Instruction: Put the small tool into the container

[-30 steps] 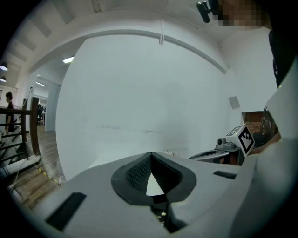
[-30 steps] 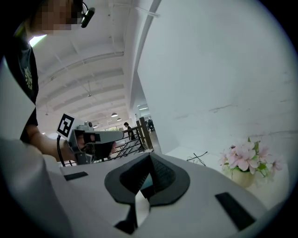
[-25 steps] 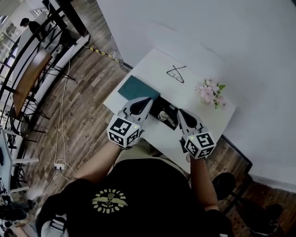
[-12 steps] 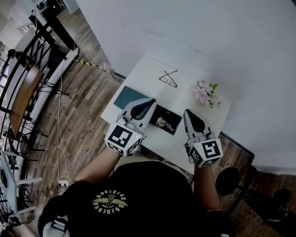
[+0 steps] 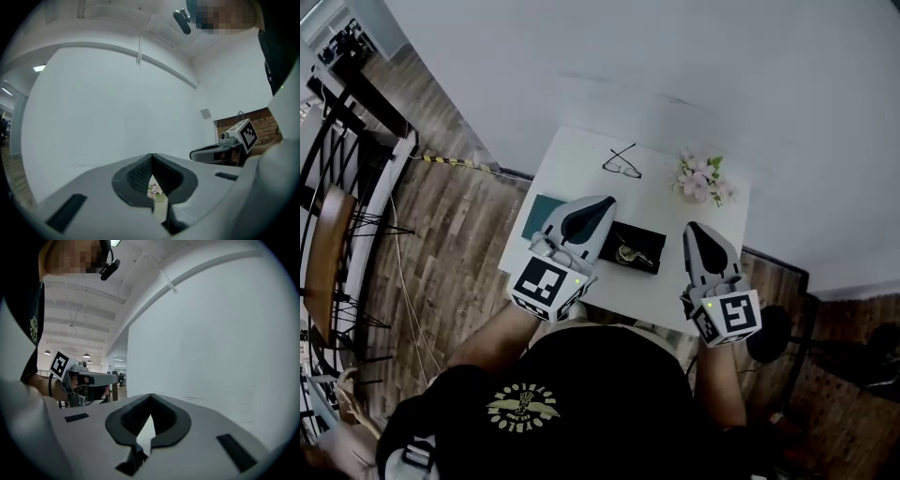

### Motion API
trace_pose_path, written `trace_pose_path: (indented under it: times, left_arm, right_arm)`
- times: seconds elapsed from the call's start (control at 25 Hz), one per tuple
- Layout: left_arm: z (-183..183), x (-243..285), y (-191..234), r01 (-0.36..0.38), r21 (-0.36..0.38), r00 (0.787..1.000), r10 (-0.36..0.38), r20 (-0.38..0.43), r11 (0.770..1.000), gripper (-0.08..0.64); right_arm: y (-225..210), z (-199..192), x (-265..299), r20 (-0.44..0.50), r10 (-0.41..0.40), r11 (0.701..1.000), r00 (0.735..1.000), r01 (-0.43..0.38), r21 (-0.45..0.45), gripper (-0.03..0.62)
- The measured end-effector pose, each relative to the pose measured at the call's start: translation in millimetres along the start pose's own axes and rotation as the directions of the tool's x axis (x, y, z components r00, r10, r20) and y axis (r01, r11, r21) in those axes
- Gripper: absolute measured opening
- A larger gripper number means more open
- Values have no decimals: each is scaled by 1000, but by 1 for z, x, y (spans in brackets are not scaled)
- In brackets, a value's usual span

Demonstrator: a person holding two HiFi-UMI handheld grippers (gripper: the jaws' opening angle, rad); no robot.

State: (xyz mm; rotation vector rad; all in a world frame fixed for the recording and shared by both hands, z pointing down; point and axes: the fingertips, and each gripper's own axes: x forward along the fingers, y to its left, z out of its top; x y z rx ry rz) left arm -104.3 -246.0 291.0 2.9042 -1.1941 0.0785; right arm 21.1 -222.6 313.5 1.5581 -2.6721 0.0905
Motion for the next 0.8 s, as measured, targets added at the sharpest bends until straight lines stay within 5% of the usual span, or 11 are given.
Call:
trace_pose_path:
  times: [0.28, 0.8]
  left_arm:
    - [8, -10, 21, 108, -15, 994, -107, 25, 994, 6]
    - [28, -32, 30, 194, -14, 975, -191, 112, 981, 6]
  right_arm:
    - [26, 5, 5, -7, -93, 996, 996, 93, 8, 2]
    - [58, 31, 3, 39, -129, 992, 991, 130, -4, 2]
